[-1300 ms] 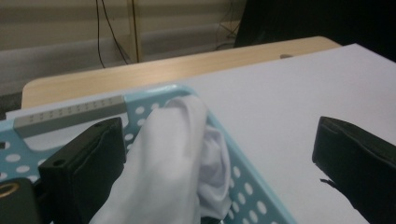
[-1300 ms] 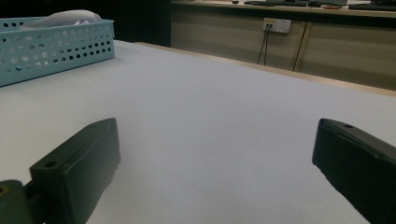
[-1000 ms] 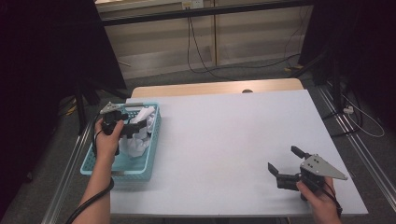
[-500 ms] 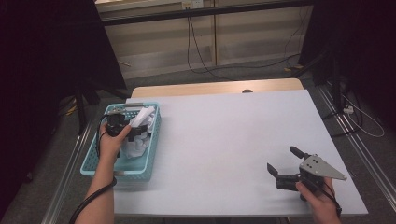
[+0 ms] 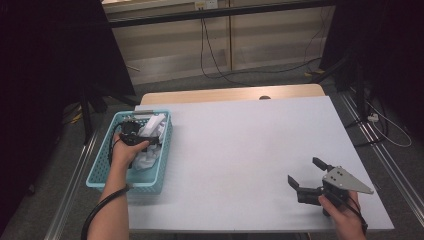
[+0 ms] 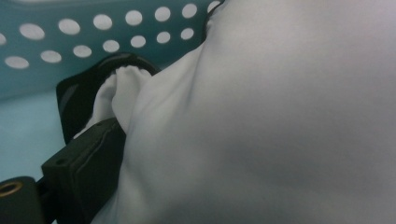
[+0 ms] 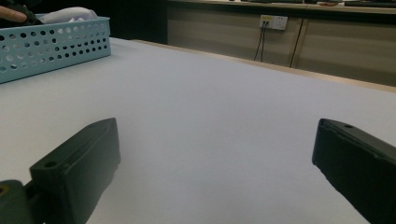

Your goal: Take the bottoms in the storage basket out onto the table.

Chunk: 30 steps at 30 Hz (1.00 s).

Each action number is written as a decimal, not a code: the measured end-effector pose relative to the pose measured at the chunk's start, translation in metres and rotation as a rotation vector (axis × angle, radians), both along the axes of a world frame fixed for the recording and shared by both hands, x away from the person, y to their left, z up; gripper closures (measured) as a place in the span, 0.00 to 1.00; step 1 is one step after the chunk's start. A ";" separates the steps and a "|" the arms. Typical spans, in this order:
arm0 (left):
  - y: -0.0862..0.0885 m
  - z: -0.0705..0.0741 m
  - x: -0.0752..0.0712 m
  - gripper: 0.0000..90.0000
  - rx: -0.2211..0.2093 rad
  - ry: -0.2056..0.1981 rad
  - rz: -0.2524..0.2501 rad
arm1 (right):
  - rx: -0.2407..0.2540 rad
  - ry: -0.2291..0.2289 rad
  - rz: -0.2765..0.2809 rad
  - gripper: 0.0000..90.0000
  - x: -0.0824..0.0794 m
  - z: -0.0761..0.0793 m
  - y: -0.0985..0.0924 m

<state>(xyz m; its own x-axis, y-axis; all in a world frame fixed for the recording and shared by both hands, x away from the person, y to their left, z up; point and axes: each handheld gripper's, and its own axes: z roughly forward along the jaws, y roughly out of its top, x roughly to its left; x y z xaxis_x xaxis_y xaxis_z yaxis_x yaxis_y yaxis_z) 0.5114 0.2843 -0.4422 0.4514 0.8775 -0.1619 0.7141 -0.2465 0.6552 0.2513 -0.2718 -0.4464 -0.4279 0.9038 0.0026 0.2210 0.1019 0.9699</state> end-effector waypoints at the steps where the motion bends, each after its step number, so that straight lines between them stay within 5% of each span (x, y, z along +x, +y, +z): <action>1: -0.001 0.000 0.000 0.06 0.010 0.005 -0.001 | 0.000 0.001 0.000 0.00 0.000 0.000 0.000; 4: -0.004 -0.002 -0.002 0.13 0.107 -0.013 -0.033 | 0.001 0.000 -0.003 0.00 0.000 0.000 0.000; 10: -0.005 -0.001 -0.004 0.22 0.137 -0.022 -0.007 | -0.003 -0.001 0.002 0.01 0.000 0.000 0.002; 14: -0.010 0.004 -0.006 0.48 0.160 0.002 0.001 | -0.006 -0.003 0.005 0.01 0.000 0.001 0.001; 15: -0.013 0.007 -0.006 0.53 0.165 0.036 -0.009 | -0.004 -0.003 0.004 0.01 0.000 0.001 0.001; 23: -0.015 0.013 -0.006 0.70 0.123 0.105 0.035 | -0.007 -0.002 0.005 0.01 0.001 0.000 0.001; 30: -0.008 0.021 -0.006 0.75 0.076 0.152 0.072 | -0.008 -0.002 0.001 0.01 0.000 0.000 0.001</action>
